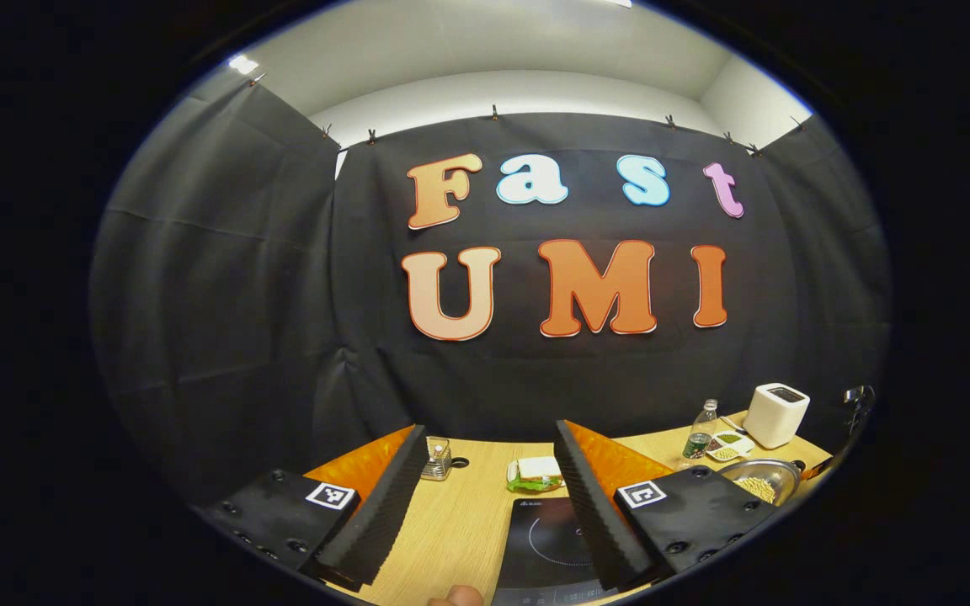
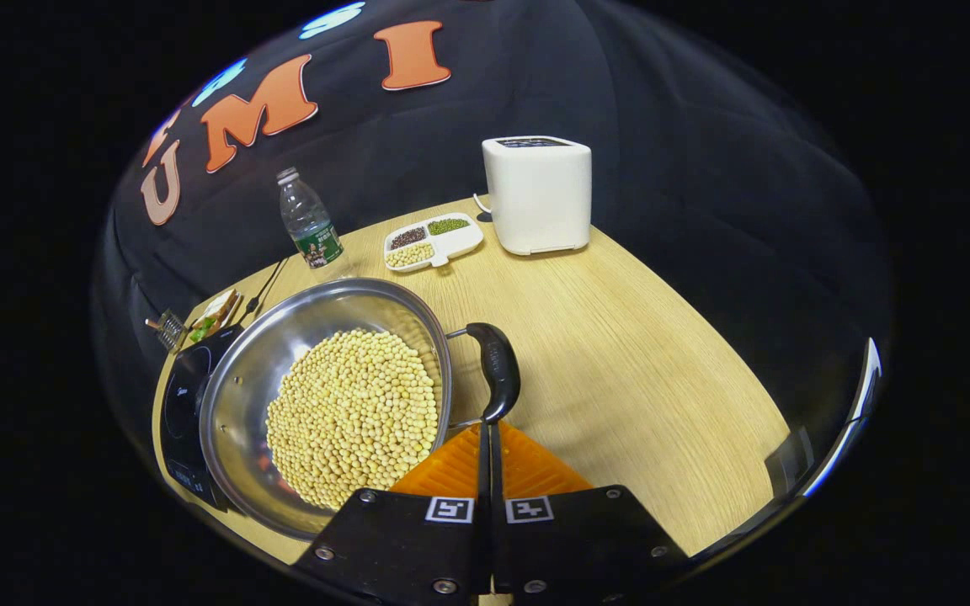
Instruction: First push the handle of the pot to place it horizontally, then grasp the pot with both hands and set it on the induction cooktop.
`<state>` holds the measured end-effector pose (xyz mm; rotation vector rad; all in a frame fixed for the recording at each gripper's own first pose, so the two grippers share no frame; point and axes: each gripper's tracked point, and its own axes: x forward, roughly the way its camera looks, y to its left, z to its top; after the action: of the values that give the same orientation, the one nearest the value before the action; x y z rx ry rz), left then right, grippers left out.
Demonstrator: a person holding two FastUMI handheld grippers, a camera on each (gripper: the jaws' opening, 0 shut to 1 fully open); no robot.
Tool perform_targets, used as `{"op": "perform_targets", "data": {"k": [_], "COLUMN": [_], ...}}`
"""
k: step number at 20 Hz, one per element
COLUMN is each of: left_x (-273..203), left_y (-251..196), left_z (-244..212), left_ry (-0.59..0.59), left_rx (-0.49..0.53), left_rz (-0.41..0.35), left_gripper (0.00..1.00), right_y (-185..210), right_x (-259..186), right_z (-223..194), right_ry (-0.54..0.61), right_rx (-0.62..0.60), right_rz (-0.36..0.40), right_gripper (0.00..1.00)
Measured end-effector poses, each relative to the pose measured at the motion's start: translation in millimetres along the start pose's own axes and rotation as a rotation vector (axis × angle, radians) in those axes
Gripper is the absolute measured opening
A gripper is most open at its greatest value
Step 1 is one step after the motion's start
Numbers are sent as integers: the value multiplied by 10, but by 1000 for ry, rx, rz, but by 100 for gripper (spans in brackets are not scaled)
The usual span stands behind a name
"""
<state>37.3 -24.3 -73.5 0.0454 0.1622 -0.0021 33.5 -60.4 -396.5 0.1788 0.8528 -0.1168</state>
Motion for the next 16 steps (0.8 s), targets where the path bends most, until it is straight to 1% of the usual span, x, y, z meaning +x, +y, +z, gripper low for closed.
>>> {"op": "perform_targets", "data": {"k": [4, 6, 8, 12, 14, 16], "left_x": [83, 127, 158, 200, 206, 209], "left_y": [-169, -259, -364, -728, -952, -1147], "left_z": [-129, -207, -262, -523, -701, -834], "left_ry": [20, 31, 31, 67, 105, 127], "left_rx": [-19, -22, -21, -13, -20, -36], "left_rz": [-25, -33, -39, -87, -125, -155], "left_gripper": [98, 98, 99, 98, 99, 98], "right_y": [-38, -78, -80, -58, -121, -290], "right_x": [88, 141, 145, 110, 83, -12], "right_z": [88, 124, 144, 149, 186, 335], "right_ry": [7, 10, 14, 16, 0, -55], "right_rx": [25, 26, 29, 27, -8, -32], "right_rz": [7, -1, 8, 31, 14, -29], "right_gripper": [0, 0, 0, 0, 0, 0]}}
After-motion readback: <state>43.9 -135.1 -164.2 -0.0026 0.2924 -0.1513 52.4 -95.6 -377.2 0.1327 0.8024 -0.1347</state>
